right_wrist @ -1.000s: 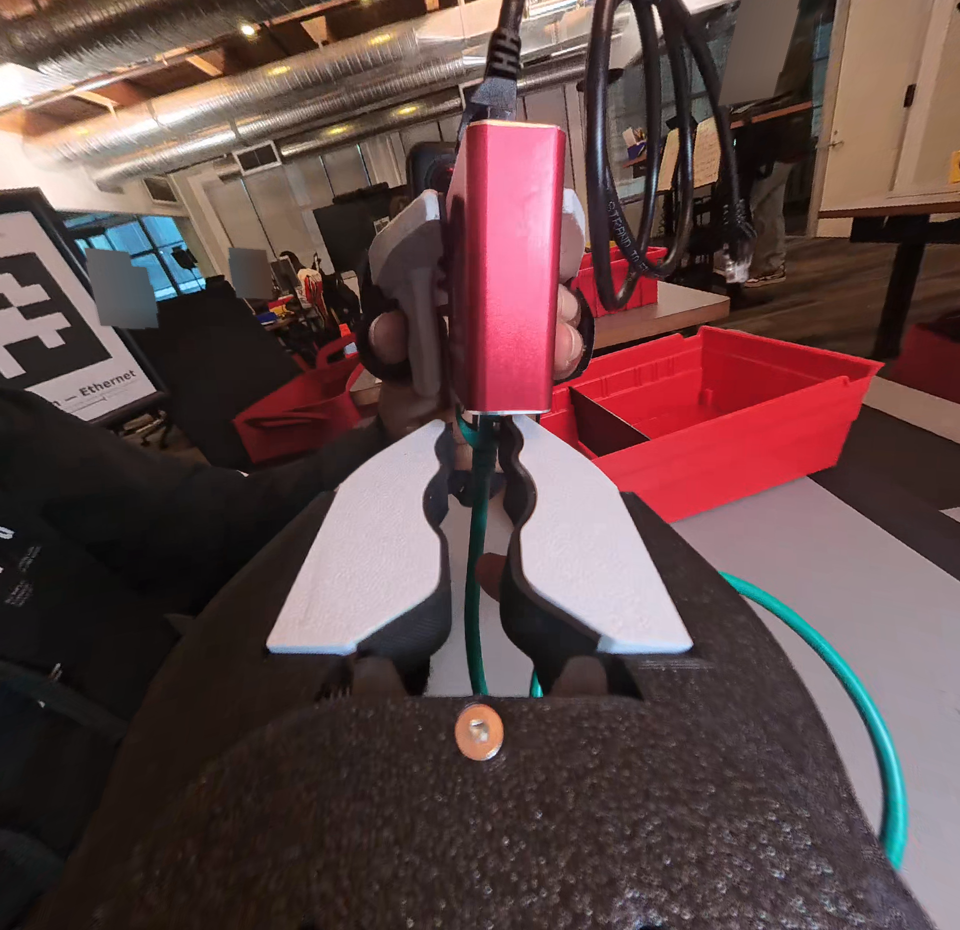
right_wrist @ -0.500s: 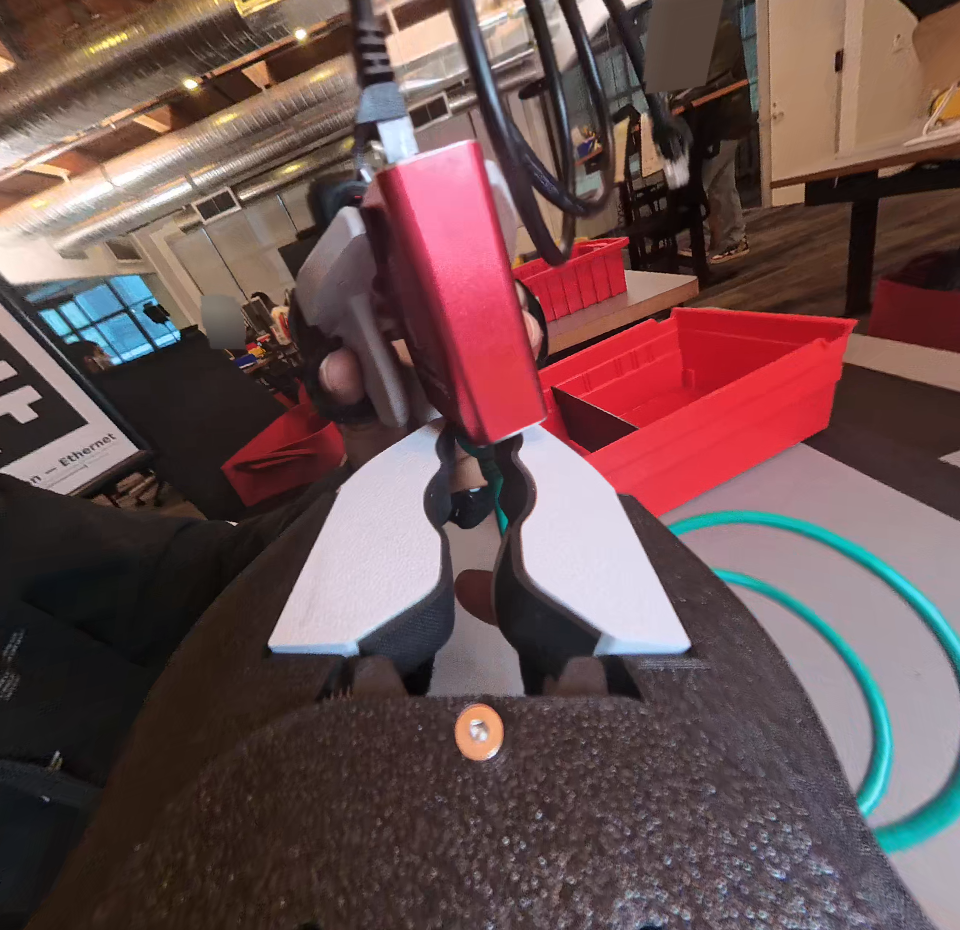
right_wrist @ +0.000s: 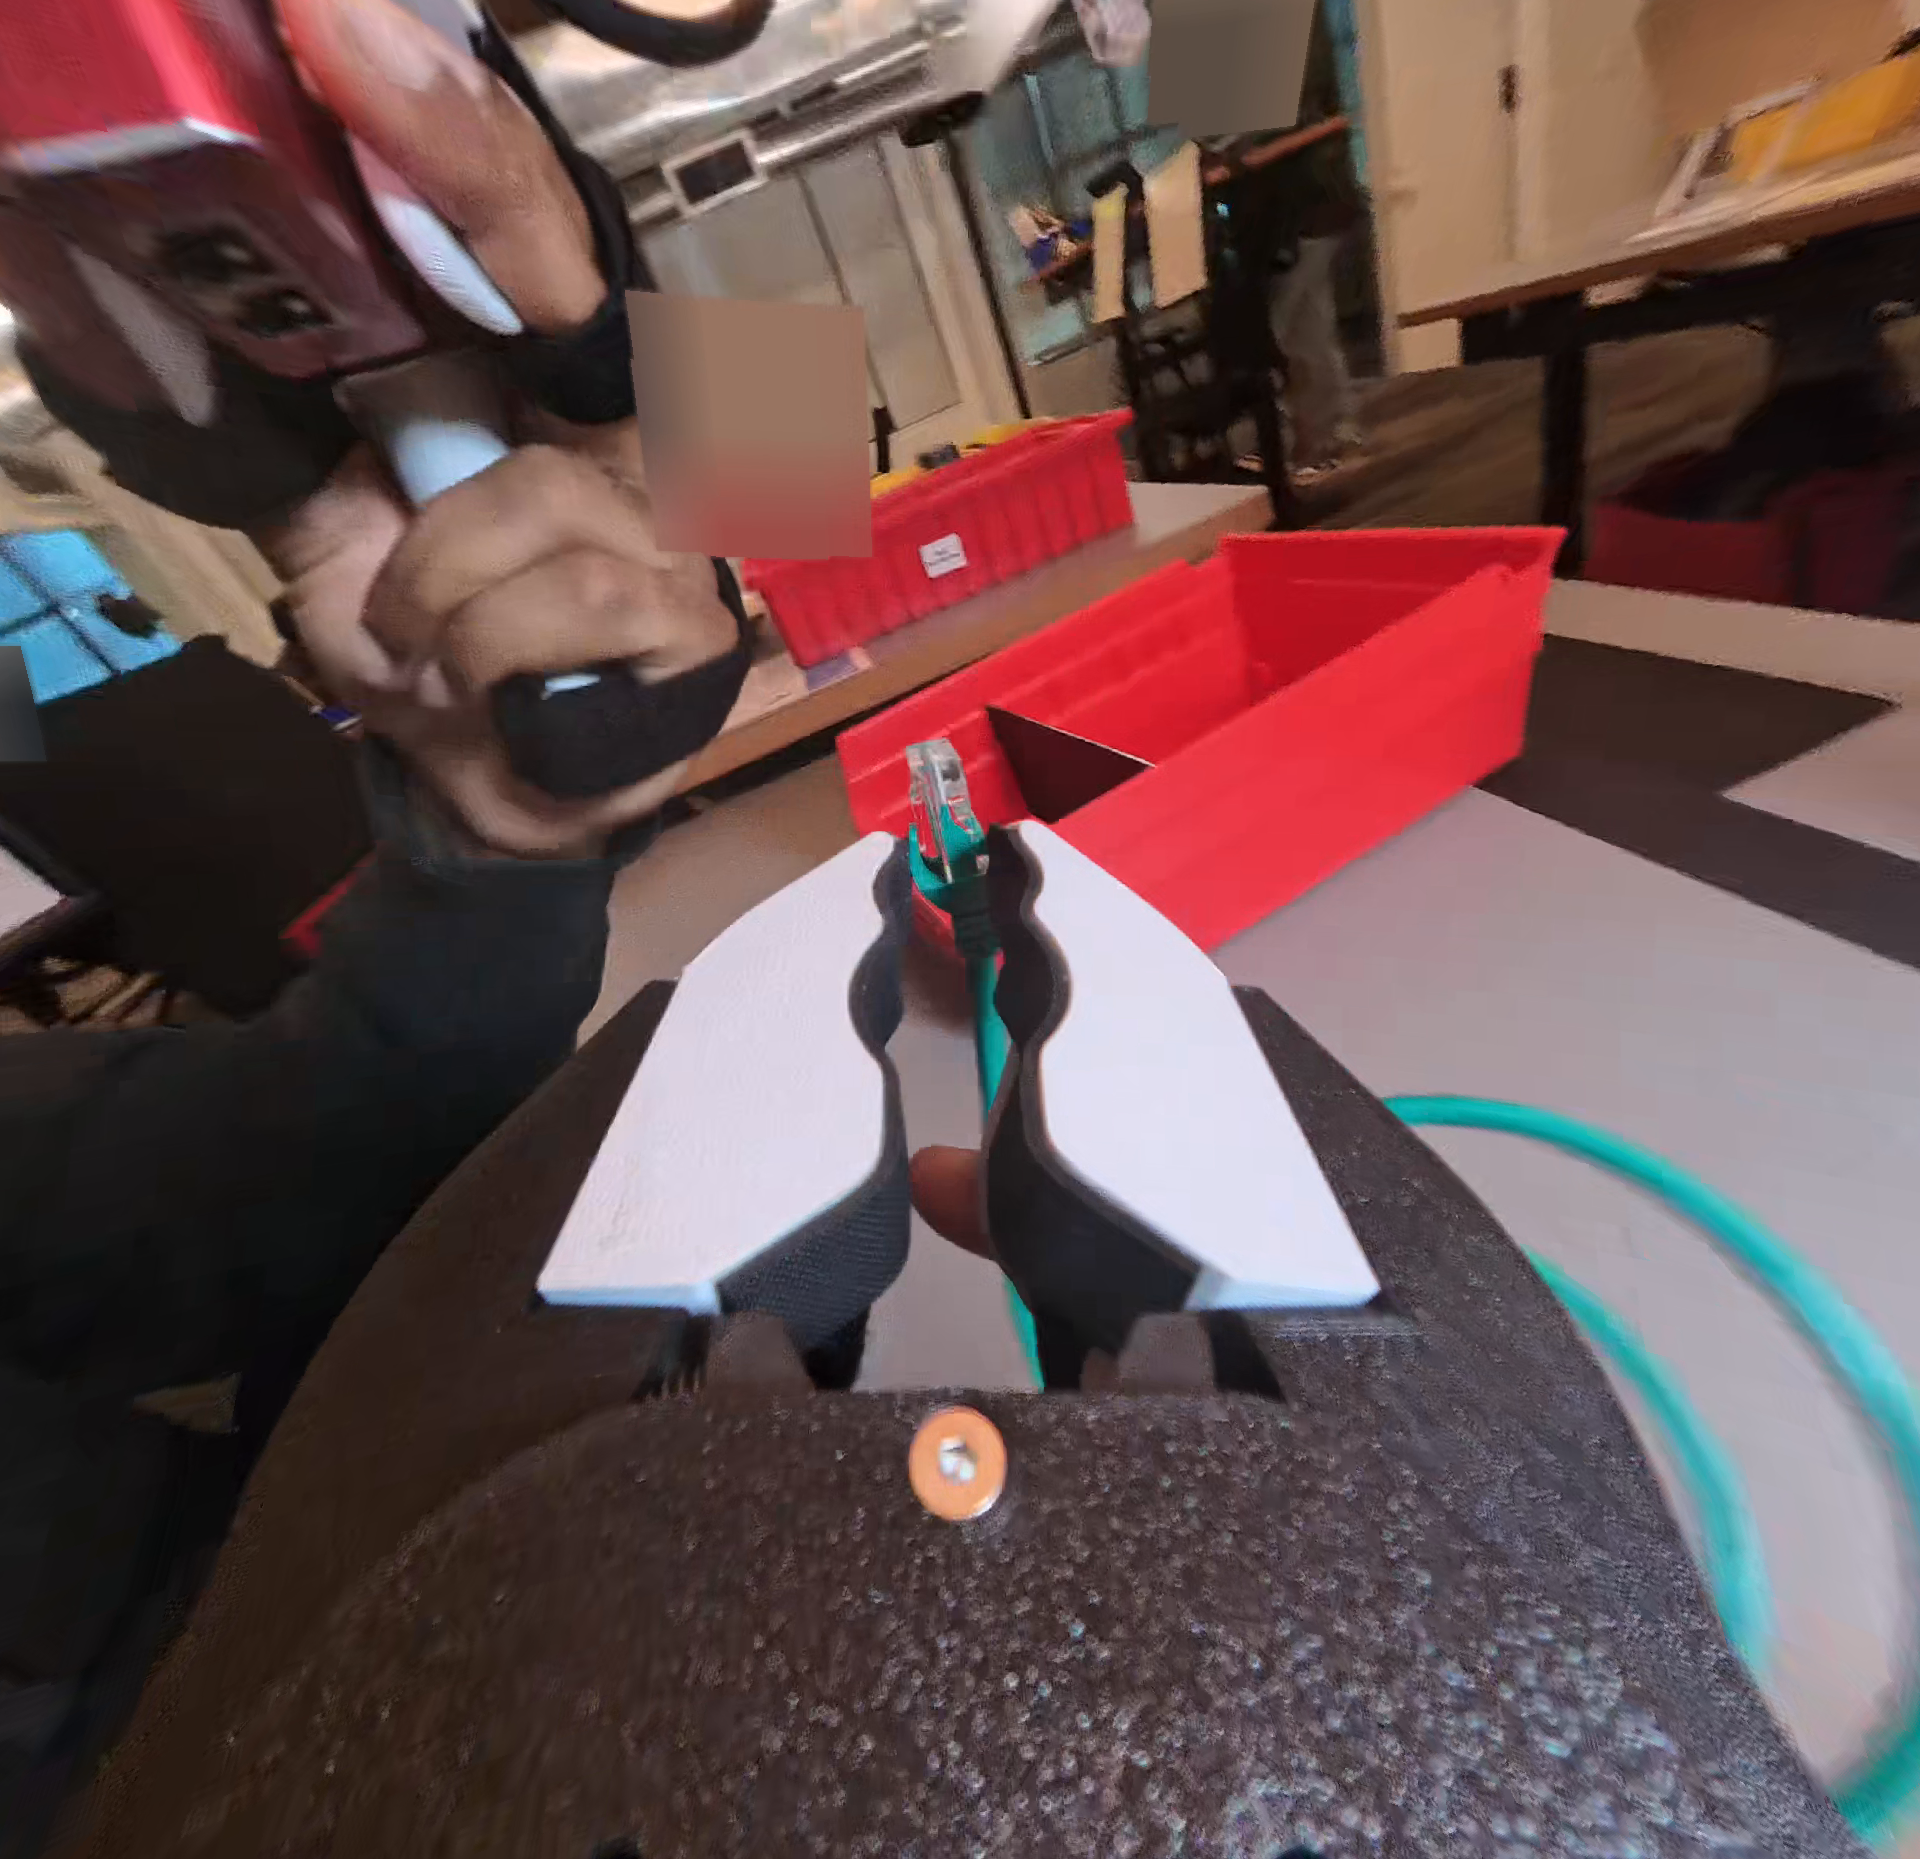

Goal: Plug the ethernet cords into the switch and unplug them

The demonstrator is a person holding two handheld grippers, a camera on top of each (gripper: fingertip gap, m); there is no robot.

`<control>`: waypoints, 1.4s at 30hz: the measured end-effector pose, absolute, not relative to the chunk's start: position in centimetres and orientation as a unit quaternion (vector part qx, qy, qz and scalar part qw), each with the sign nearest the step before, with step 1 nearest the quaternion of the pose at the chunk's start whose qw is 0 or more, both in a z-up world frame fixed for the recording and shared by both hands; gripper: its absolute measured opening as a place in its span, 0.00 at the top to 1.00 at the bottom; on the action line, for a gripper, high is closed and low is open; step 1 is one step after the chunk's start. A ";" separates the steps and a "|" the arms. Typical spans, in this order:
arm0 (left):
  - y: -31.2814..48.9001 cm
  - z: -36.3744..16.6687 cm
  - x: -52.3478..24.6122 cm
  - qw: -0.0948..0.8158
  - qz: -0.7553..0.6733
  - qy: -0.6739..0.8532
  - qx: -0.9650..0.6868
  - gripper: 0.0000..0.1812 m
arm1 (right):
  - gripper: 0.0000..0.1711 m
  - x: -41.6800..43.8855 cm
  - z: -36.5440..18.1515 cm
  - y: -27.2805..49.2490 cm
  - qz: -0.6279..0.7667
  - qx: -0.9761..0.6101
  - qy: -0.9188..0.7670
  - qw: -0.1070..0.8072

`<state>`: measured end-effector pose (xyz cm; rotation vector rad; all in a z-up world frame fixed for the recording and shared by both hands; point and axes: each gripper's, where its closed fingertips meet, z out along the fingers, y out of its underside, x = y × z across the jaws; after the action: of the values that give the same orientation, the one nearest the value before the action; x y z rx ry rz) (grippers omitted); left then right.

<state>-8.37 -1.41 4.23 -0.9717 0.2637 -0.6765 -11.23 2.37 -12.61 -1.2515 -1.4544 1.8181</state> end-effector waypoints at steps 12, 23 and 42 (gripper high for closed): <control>0.1 2.0 -11.9 0.794 -0.292 0.081 -0.527 0.84 | 0.92 -4.4 -2.2 8.9 0.661 -0.419 -0.514 0.351; 2.8 -0.6 -9.2 0.761 -0.309 0.098 -0.563 0.84 | 0.92 0.7 -1.9 20.5 0.530 -0.496 -0.478 0.495; 4.7 -2.7 -6.9 0.731 -0.314 0.110 -0.596 0.84 | 0.91 -0.5 -17.7 30.2 0.274 -0.682 -0.508 0.449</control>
<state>-6.87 4.71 -2.69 -1.3125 0.2424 -0.6905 -0.49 30.20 -17.73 -1.6876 -1.2560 0.6768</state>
